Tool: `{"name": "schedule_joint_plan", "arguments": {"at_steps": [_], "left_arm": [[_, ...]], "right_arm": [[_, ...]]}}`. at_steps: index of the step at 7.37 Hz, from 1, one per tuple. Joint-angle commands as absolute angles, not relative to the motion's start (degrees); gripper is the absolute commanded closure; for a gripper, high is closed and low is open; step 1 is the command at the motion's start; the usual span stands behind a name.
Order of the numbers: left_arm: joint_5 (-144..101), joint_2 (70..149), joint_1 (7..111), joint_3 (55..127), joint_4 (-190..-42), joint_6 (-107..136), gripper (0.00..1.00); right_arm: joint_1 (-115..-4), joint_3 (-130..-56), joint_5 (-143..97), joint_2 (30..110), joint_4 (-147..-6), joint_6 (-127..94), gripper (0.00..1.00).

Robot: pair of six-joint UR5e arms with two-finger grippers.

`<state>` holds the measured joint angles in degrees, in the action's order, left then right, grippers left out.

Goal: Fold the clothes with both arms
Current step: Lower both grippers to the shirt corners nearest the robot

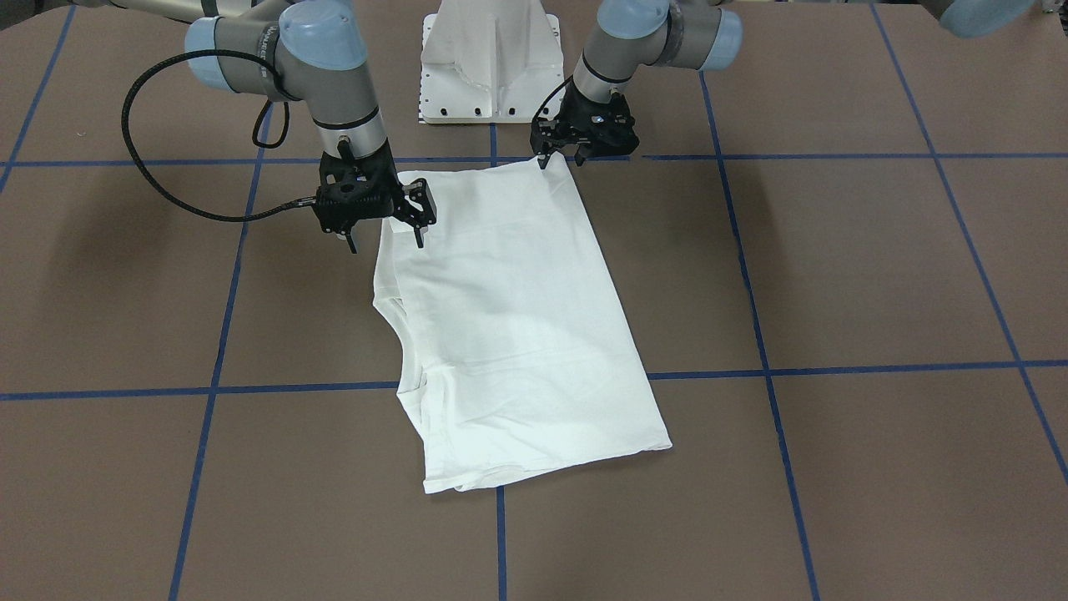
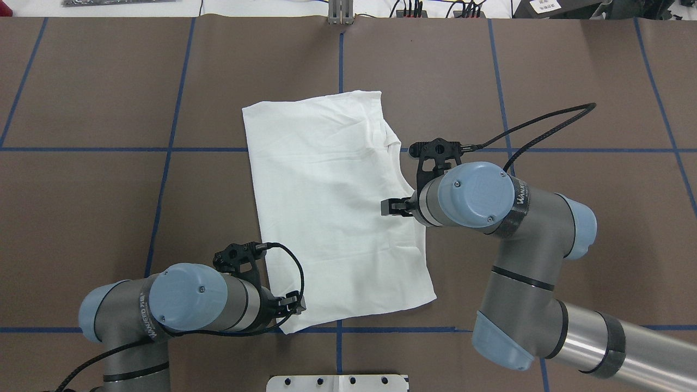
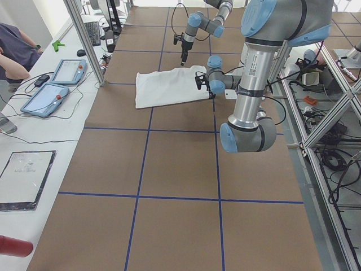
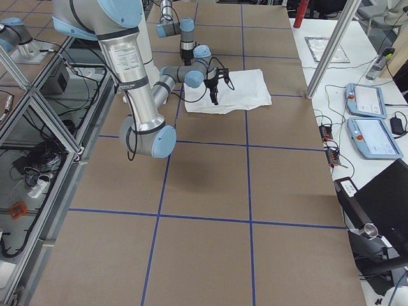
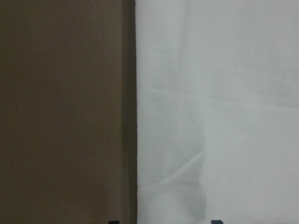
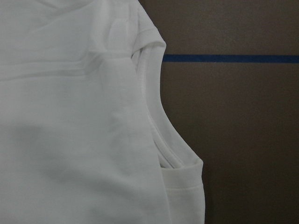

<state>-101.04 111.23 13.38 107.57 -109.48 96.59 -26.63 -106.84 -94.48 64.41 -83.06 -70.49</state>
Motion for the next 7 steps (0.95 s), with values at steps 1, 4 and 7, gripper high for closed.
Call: {"name": "schedule_joint_plan", "arguments": {"at_steps": [1,4,7], "left_arm": [[-101.1,111.7,13.4,106.9,-109.6,96.6,0.27],[-101.1,112.2,13.4,106.3,-109.7,96.7,0.4],[-101.1,112.9,13.4,106.3,-109.6,96.7,1.0]], "right_arm": [[-26.6,-106.9,-94.5,64.4,-83.1,-70.5,0.0],[-26.6,-106.8,-94.5,64.5,-83.1,-70.5,0.0],[-26.6,-106.8,-94.5,64.9,-83.1,-70.5,0.0]]}}
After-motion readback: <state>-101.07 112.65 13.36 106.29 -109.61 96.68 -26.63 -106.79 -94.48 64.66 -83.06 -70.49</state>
